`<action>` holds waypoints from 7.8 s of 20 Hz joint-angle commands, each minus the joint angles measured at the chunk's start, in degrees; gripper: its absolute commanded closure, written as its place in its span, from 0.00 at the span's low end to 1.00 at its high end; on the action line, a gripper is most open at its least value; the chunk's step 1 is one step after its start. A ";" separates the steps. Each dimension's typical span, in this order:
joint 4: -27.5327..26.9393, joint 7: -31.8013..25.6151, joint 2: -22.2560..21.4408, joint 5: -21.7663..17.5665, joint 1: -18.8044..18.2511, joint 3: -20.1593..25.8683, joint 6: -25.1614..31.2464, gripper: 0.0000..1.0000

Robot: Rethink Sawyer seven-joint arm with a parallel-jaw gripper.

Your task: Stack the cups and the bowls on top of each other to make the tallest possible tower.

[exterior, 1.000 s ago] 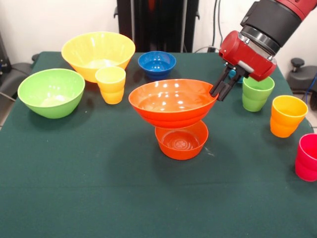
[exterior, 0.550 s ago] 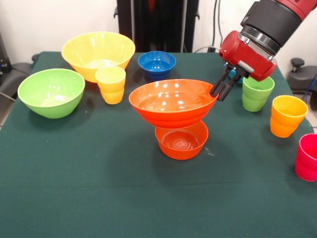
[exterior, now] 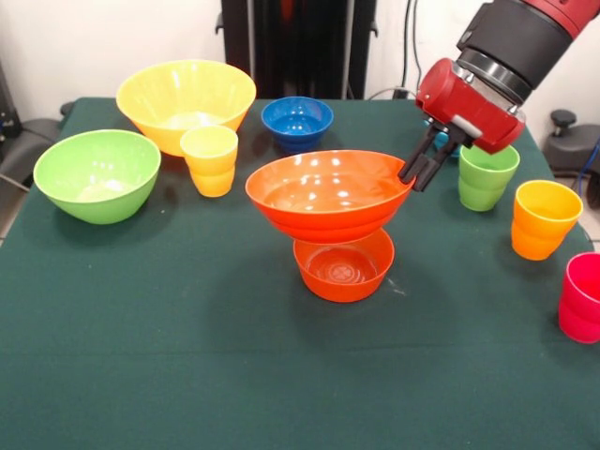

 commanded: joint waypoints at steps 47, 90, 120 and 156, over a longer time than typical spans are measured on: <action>-2.16 6.72 1.14 4.85 1.41 2.83 4.46 1.00; -2.16 6.87 0.98 5.73 1.51 3.11 4.84 1.00; -1.57 5.22 1.26 7.52 1.19 2.92 4.43 1.00; -3.80 -1.71 1.01 7.51 -2.38 8.74 15.32 1.00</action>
